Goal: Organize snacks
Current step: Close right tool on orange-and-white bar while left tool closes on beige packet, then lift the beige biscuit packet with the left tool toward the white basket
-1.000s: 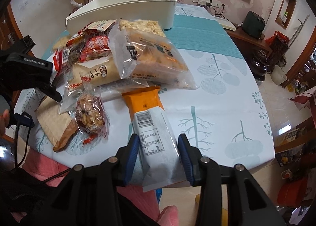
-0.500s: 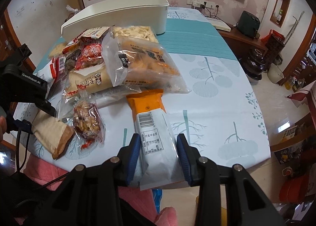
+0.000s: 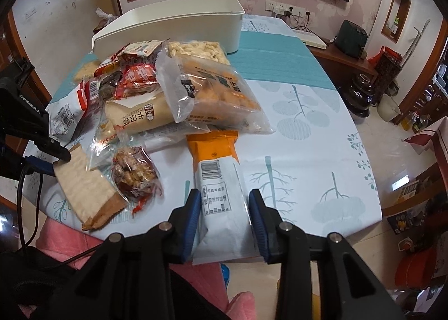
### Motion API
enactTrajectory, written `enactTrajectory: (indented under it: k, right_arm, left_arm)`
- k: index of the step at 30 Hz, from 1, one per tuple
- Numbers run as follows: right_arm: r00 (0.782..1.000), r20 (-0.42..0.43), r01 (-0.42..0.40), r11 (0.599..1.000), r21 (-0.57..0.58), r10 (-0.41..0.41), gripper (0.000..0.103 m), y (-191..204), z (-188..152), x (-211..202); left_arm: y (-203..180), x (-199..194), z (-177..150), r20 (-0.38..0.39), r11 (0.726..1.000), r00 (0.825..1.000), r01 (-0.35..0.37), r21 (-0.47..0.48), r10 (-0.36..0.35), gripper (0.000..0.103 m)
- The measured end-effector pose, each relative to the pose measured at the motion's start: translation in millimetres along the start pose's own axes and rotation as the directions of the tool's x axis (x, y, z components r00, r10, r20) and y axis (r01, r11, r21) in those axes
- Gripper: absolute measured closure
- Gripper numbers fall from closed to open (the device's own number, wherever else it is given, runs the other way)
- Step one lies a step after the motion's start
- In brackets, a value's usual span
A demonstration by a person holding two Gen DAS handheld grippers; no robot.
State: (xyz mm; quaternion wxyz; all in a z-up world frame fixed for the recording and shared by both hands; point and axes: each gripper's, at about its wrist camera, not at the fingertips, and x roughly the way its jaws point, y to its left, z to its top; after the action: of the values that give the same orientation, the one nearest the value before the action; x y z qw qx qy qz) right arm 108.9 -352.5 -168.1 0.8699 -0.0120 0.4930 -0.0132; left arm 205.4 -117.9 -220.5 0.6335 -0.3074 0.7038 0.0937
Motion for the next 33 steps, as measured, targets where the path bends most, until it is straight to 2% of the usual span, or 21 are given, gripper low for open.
enactTrajectory:
  k: [5,8,10,13,15,16,25,33]
  right_arm:
    - [1.000,0.010,0.007,1.000,0.000,-0.007,0.068,1,0,-5]
    - [1.000,0.014,0.012,1.000,-0.001,-0.012,0.068,2,1,-7]
    - [1.000,0.013,0.014,1.000,-0.002,-0.014,0.068,2,1,-7]
    - [1.000,0.013,0.013,1.000,-0.002,-0.013,0.068,2,0,-7]
    - [1.000,0.008,0.011,1.000,-0.004,-0.011,0.068,2,1,-5]
    - [1.000,0.006,0.011,1.000,-0.004,-0.011,0.068,2,0,-4]
    - [1.000,-0.007,-0.003,1.000,-0.006,0.003,0.069,3,-1,1]
    - [1.000,-0.018,-0.021,1.000,-0.009,0.021,0.069,0,1,7]
  left_arm:
    - [15,-17,10,-0.003,1.000,1.000,0.013,0.024,-0.013,0.078]
    - [8,-13,8,-0.012,0.999,1.000,0.018,0.050,-0.018,0.077]
    - [5,-14,5,-0.026,0.998,1.000,0.014,0.057,-0.012,0.073]
    - [6,-14,3,-0.041,0.998,0.999,0.010,0.069,-0.007,0.064]
    - [5,-15,1,-0.041,0.997,0.999,0.006,0.078,-0.003,0.046]
    - [4,-17,-1,-0.039,0.997,0.999,0.005,0.081,-0.002,0.043]
    - [-4,-3,-11,-0.083,0.998,0.995,-0.048,0.043,0.051,0.042]
    - [-23,-2,-10,-0.041,0.991,0.991,-0.128,0.047,0.130,0.042]
